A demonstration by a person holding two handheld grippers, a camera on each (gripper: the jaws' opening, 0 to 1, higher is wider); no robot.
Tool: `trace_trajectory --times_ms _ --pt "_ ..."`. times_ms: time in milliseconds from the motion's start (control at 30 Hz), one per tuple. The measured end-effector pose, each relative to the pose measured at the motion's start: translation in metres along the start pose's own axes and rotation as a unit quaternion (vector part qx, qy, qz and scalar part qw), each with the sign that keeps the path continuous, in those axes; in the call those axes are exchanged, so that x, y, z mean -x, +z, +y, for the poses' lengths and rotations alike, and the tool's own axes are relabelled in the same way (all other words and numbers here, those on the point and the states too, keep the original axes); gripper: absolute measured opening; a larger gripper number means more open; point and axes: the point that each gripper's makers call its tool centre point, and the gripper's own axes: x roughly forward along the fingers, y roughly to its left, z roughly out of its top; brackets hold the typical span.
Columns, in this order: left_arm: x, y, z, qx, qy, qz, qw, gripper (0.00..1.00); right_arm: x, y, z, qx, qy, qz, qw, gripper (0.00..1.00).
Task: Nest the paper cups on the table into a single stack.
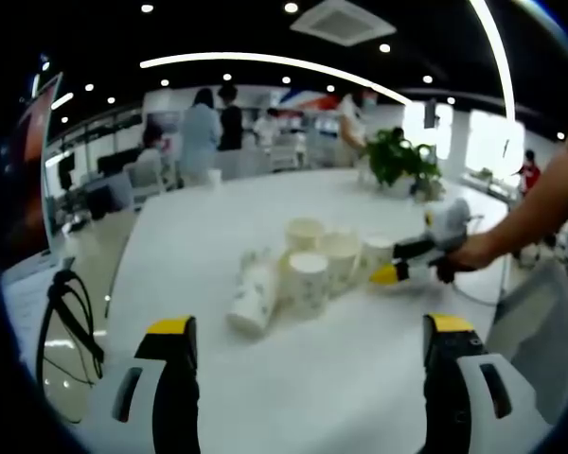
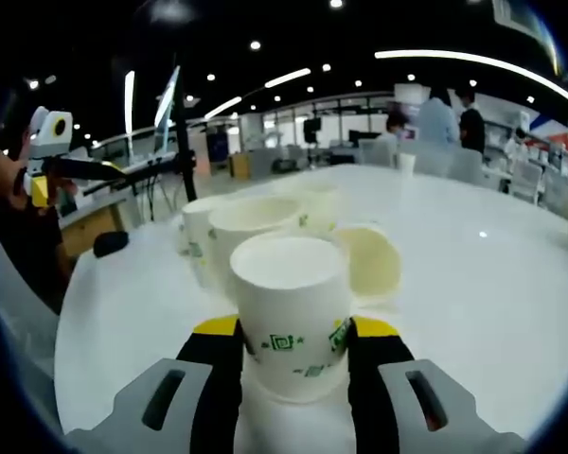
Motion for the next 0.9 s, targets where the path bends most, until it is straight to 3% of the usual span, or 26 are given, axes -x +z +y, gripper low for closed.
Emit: trace_trajectory --times_ms 400,567,900 --pt "-0.006 0.000 0.002 0.002 -0.004 -0.005 1.0000 0.97 0.006 0.008 -0.004 -0.006 -0.005 0.002 1.0000 0.40" --pt "-0.006 0.000 0.001 0.006 -0.004 -0.006 1.0000 0.97 0.014 0.018 0.000 -0.007 0.010 0.005 0.9999 0.39" --pt "-0.009 0.002 -0.001 0.005 -0.011 -0.009 0.9999 0.97 0.026 0.033 -0.009 0.005 0.006 0.011 0.9999 0.40"
